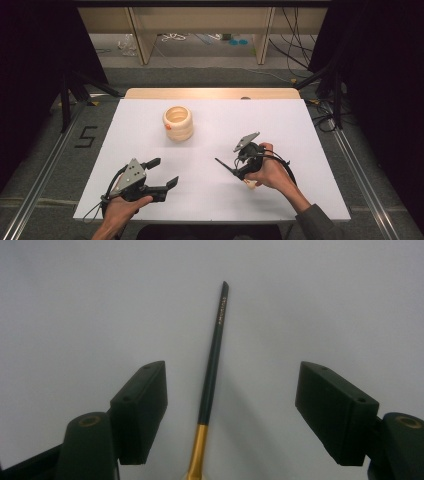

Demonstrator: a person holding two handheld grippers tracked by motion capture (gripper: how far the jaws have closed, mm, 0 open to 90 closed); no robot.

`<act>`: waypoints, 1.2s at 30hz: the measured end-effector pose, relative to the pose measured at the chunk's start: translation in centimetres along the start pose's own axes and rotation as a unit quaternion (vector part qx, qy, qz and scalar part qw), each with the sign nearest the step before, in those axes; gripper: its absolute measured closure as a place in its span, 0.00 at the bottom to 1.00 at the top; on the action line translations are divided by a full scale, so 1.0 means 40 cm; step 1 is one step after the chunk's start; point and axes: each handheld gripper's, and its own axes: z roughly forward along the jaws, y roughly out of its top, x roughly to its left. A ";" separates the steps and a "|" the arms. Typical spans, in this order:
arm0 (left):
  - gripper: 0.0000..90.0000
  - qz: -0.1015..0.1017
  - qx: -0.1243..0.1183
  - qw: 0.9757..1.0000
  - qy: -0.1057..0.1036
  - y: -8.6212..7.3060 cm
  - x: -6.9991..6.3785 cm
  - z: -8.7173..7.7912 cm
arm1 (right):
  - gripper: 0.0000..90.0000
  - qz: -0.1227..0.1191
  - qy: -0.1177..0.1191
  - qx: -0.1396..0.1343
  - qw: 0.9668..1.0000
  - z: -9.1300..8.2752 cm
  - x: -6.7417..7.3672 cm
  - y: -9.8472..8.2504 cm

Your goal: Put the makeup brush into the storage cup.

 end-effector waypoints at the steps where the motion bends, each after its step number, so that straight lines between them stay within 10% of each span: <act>1: 0.18 0.000 0.000 1.000 0.000 0.000 0.000 0.000 | 0.34 0.002 0.003 0.005 1.000 0.003 0.000 0.001; 36: 0.18 -0.003 0.000 1.000 0.002 0.000 0.000 0.000 | 0.57 0.001 0.045 0.098 0.994 0.073 -0.011 0.028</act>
